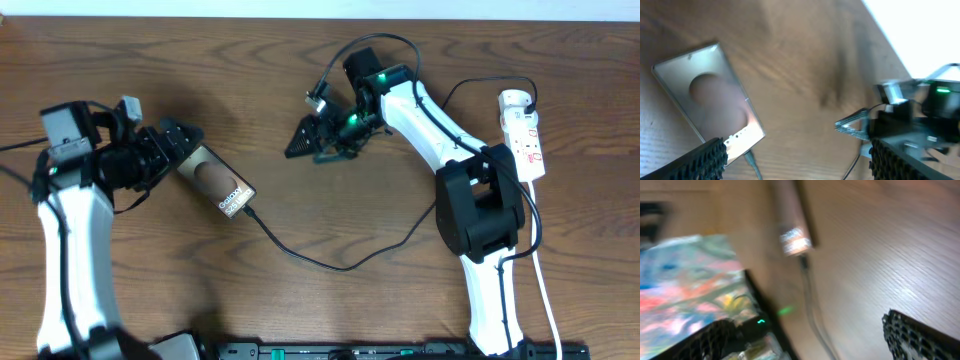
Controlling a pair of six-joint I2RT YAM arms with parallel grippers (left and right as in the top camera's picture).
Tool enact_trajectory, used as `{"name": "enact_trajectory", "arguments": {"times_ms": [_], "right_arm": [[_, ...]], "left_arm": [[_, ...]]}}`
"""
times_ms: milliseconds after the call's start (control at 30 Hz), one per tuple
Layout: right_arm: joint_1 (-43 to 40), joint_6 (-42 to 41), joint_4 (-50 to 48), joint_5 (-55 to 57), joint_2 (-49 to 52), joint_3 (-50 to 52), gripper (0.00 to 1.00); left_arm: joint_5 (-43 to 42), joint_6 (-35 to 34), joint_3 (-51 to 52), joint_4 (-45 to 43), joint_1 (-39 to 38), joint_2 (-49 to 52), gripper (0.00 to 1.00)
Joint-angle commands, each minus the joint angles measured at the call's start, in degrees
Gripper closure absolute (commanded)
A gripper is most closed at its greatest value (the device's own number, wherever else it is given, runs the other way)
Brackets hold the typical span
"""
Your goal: Plug charger to phone and switch on socket
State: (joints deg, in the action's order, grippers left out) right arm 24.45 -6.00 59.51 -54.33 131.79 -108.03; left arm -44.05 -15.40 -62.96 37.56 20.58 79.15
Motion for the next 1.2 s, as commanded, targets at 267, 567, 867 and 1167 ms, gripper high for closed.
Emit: {"name": "enact_trajectory", "arguments": {"times_ms": [267, 567, 867, 1167], "right_arm": [[-7.28, 0.61, 7.26, 27.61, -11.67, -0.74, 0.01], [-16.79, -6.03, 8.74, 45.90, -32.54, -0.74, 0.01], [-36.04, -8.76, 8.90, 49.09, -40.26, -0.70, 0.01], [-53.29, 10.43, 9.14, 20.22, -33.05, -0.66, 0.01]], "left_arm": [[-0.94, 0.15, 0.26, 3.82, 0.24, -10.71, 0.09], [-0.28, 0.35, 0.26, 5.29, 0.24, -10.62, 0.09], [-0.26, 0.37, 0.26, 5.27, 0.24, -10.62, 0.09], [-0.24, 0.39, 0.26, 5.27, 0.24, -10.60, 0.09]]}}
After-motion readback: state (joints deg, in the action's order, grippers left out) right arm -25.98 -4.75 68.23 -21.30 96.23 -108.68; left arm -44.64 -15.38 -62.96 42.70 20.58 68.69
